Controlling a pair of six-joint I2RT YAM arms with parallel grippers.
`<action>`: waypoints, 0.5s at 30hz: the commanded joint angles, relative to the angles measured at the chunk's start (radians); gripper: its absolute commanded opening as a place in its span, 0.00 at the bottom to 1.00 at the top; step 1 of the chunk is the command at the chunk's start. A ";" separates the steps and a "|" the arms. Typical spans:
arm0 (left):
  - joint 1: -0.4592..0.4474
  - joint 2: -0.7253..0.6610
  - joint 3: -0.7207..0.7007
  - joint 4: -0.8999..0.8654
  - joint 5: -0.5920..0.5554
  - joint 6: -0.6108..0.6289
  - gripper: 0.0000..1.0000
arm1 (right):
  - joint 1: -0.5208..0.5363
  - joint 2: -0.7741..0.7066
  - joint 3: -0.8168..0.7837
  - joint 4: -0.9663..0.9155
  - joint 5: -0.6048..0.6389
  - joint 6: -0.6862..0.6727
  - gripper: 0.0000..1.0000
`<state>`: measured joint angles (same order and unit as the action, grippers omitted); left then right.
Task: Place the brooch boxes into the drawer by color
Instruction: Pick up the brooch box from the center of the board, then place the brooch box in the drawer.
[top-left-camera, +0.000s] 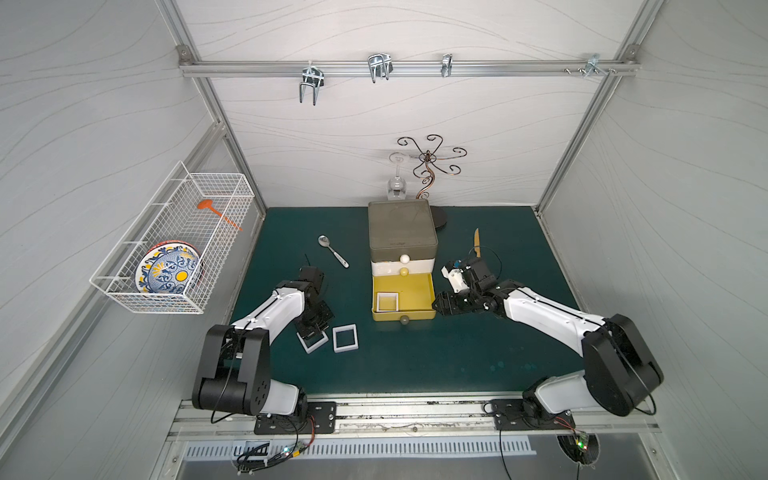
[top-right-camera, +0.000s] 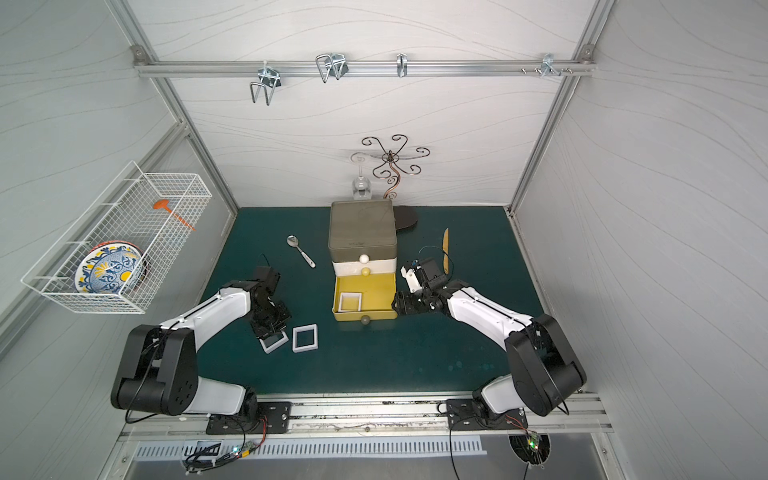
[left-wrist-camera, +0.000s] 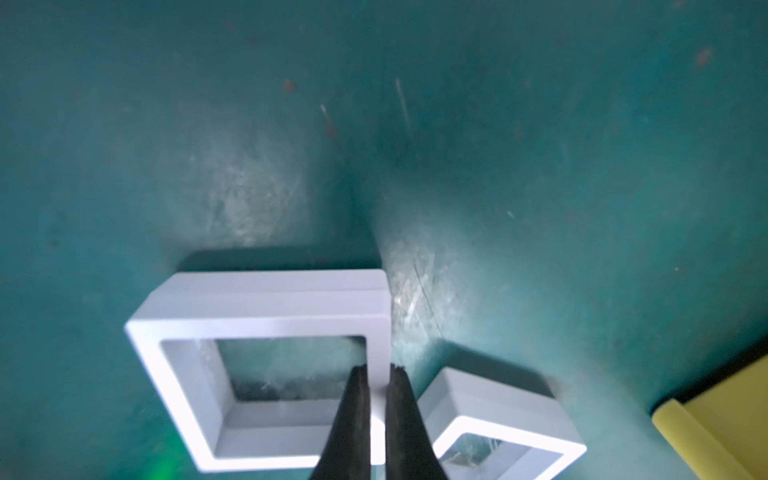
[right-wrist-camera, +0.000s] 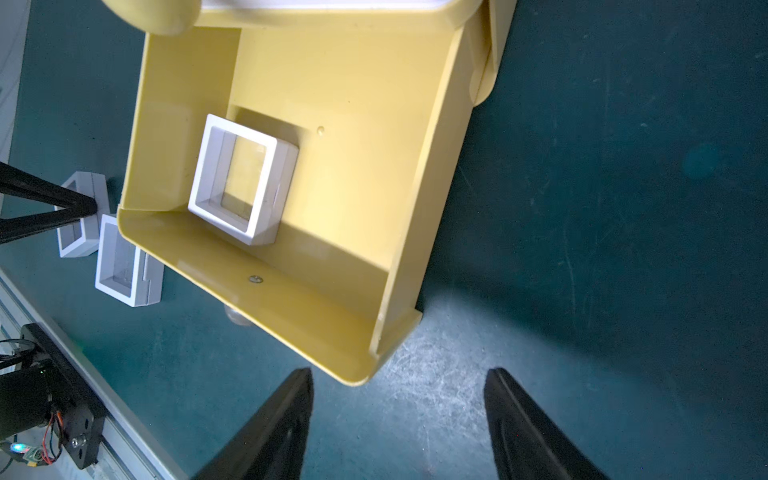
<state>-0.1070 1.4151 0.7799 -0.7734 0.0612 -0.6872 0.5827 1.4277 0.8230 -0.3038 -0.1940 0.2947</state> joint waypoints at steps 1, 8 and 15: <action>-0.052 -0.052 0.122 -0.059 -0.032 0.027 0.00 | -0.005 -0.007 0.004 -0.017 0.000 -0.004 0.70; -0.283 0.000 0.388 -0.124 -0.036 0.061 0.00 | -0.015 -0.048 0.009 -0.021 -0.001 0.031 0.70; -0.478 0.118 0.513 -0.046 -0.007 0.022 0.00 | -0.038 -0.075 -0.002 -0.029 0.013 0.054 0.70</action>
<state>-0.5411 1.4849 1.2545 -0.8455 0.0418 -0.6521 0.5522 1.3842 0.8230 -0.3080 -0.1913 0.3279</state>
